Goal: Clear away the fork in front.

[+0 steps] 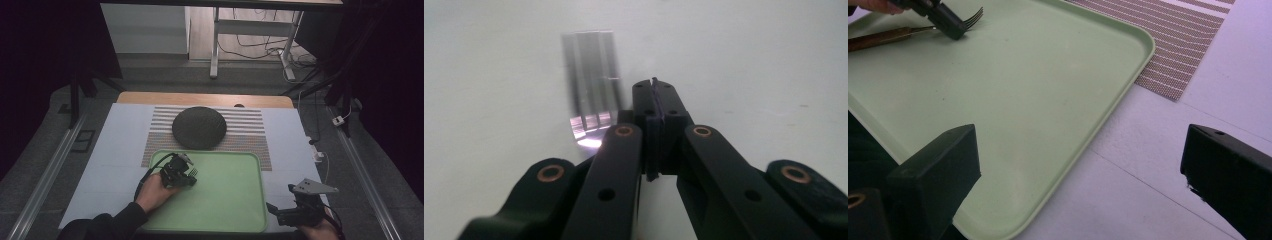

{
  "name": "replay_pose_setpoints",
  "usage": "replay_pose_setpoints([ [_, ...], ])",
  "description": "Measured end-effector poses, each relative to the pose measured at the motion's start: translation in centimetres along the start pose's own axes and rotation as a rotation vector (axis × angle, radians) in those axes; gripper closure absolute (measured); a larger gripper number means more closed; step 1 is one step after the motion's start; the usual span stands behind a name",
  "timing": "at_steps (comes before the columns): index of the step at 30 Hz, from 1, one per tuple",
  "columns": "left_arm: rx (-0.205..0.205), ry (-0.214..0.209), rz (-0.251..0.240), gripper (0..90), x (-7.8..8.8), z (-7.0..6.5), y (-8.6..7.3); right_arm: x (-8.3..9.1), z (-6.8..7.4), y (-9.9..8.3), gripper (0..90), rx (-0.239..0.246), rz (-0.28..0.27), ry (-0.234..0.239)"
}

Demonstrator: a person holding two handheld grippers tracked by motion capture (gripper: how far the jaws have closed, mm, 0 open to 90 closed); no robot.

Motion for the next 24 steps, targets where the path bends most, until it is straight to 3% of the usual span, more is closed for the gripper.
replay_pose_setpoints([
  [4, 0.048, 0.01, -0.01, 88.2, 0.4, 1.3, -0.3, 0.0, 0.0, 0.0, 2.6, 0.001, 0.0, 0.001],
  [8, 0.091, 0.053, -0.007, 88.2, 1.0, 3.0, -0.8, 0.0, 0.0, 0.0, 2.6, 0.001, 0.001, 0.002],
  [17, 0.209, 0.079, -0.016, 88.1, 2.4, 6.6, -2.6, -0.1, 0.1, 0.0, 2.7, 0.001, 0.004, 0.001],
  [24, 0.272, 0.104, -0.016, 88.0, 3.1, 8.2, -3.6, -0.1, 0.1, 0.0, 2.8, 0.002, 0.005, 0.0],
])
Point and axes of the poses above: each handheld gripper's, and its own axes: x roughly backward along the jaws, y roughly out of its top, z roughly to its left, the point moved 10 cm from there along -x, roughly forward along the jaws, and after that the axes turned 11 degrees about z, right-handed, at the moved point
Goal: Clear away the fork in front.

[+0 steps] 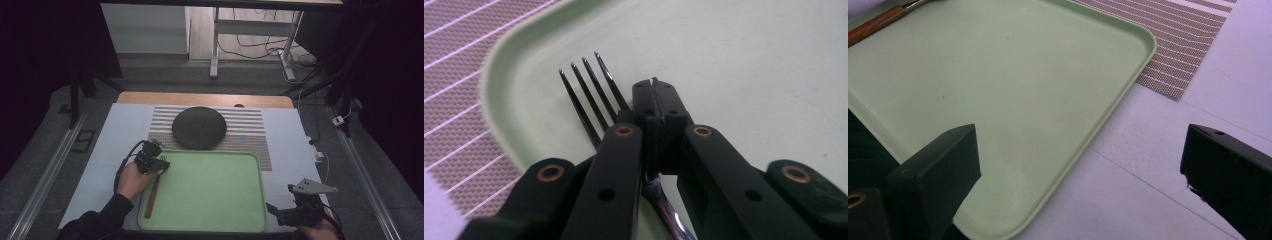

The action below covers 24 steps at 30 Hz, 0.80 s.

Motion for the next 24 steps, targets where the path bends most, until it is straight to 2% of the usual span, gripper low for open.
replay_pose_setpoints([
  [2, 0.007, -0.001, -0.003, 87.9, 0.1, 0.3, -0.1, 0.0, 0.0, 0.0, 2.7, -0.001, 0.0, 0.0],
  [4, 0.003, -0.007, -0.019, 81.3, 0.4, 0.1, -0.1, 0.0, 0.0, 0.0, 2.7, 0.0, -0.003, 0.0],
  [6, -0.025, -0.021, -0.051, 78.1, 1.1, -0.3, -0.1, 0.1, 0.0, 0.0, 2.7, 0.0, -0.003, 0.0],
  [7, -0.036, -0.019, -0.07, 69.4, 1.5, -0.6, -0.1, 0.1, 0.0, 0.0, 2.8, -0.003, -0.006, 0.001],
  [8, -0.052, -0.019, -0.086, 69.4, 2.0, -0.8, -0.2, 0.1, 0.0, 0.0, 2.8, -0.003, -0.006, 0.001],
  [9, -0.071, -0.021, -0.107, 59.7, 2.4, -1.0, -0.3, 0.1, 0.0, 0.0, 2.8, -0.004, -0.006, 0.001],
  [10, -0.084, -0.023, -0.125, 59.7, 2.9, -1.2, -0.5, 0.1, 0.0, 0.0, 2.8, -0.004, -0.006, 0.001],
  [12, -0.094, -0.042, -0.161, 53.3, 4.1, -1.5, -1.0, 0.1, 0.0, 0.0, 2.7, -0.002, -0.005, 0.001],
  [15, -0.108, -0.079, -0.231, 36.6, 5.8, -2.0, -1.9, 0.0, 0.1, 0.0, 2.7, 0.003, -0.003, -0.004],
  [20, -0.071, -0.132, -0.333, 21.7, 8.4, -2.5, -4.3, 0.0, 0.0, 0.0, 2.7, -0.002, -0.002, -0.004],
  [24, -0.043, -0.118, -0.383, 12.1, 9.8, -2.2, -6.8, 0.0, 0.0, 0.0, 2.7, 0.002, -0.002, -0.005],
])
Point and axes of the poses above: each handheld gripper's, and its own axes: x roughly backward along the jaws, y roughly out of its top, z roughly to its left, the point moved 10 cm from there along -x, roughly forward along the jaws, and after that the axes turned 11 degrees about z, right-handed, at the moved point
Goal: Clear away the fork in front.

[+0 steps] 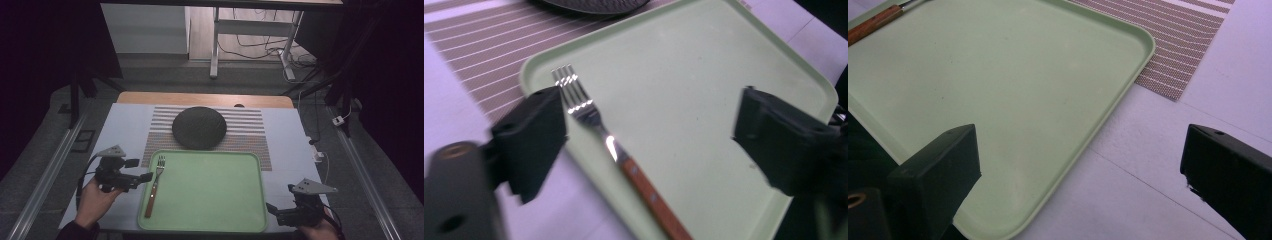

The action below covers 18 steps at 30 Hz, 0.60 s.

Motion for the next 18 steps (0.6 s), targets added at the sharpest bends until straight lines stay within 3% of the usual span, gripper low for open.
replay_pose_setpoints([
  [6, 0.011, 0.023, -0.028, 1.6, 2.3, 0.5, -3.1, 0.0, 0.0, 0.0, 2.7, 0.001, 0.001, -0.006],
  [12, 0.034, 0.055, -0.013, 0.0, 3.4, 1.1, -5.8, 0.0, 0.1, 0.0, 2.7, 0.004, 0.005, -0.01],
  [18, 0.031, 0.087, 0.029, 0.0, 3.2, 1.1, -6.3, -0.1, 0.1, 0.0, 2.7, 0.007, 0.008, -0.014],
])
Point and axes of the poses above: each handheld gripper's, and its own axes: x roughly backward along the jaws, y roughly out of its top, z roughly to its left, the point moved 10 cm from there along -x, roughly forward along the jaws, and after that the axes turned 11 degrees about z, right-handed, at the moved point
